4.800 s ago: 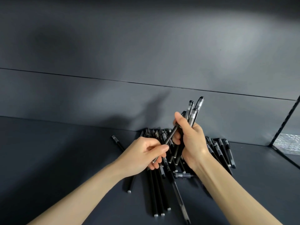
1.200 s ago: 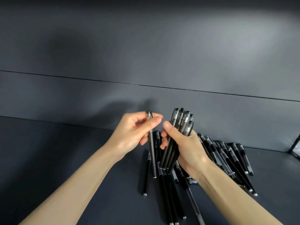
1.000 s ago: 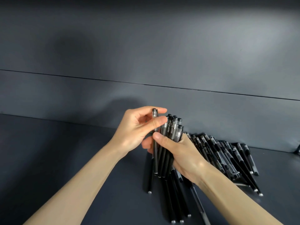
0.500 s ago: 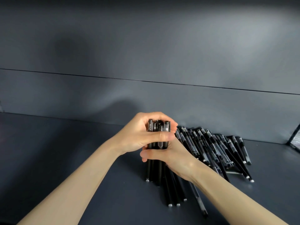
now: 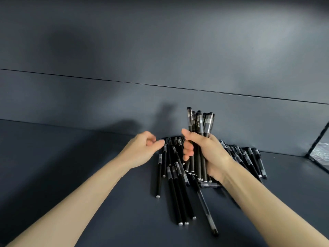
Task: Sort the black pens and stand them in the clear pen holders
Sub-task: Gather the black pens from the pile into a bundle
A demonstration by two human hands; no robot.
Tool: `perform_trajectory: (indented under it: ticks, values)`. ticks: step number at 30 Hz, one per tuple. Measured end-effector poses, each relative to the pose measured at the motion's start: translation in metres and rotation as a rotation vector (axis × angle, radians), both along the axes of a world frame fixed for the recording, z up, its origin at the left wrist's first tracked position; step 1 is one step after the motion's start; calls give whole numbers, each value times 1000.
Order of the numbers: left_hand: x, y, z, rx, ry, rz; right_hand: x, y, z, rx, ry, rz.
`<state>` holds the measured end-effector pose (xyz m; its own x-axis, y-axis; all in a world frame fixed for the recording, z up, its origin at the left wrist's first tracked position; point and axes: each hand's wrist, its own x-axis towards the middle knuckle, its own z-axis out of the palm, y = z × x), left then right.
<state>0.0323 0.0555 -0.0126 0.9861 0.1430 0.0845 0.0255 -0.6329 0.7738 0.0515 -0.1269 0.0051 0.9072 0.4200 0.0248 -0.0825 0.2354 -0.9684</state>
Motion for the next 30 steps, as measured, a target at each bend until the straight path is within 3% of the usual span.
perform_trajectory:
  ticks: [2,4,24,30]
  values:
    - [2,1,-12,217,141,12,3,-8,-3,-42,1,-23]
    - [2,-5,-19,278,197,3,3,-12,-8,-54,18,-32]
    - [39,-11,-24,-41,185,-12,6,-14,-20,-116,-19,-95]
    - [31,-16,-20,124,135,-85,4,-12,-21,-123,-47,-94]
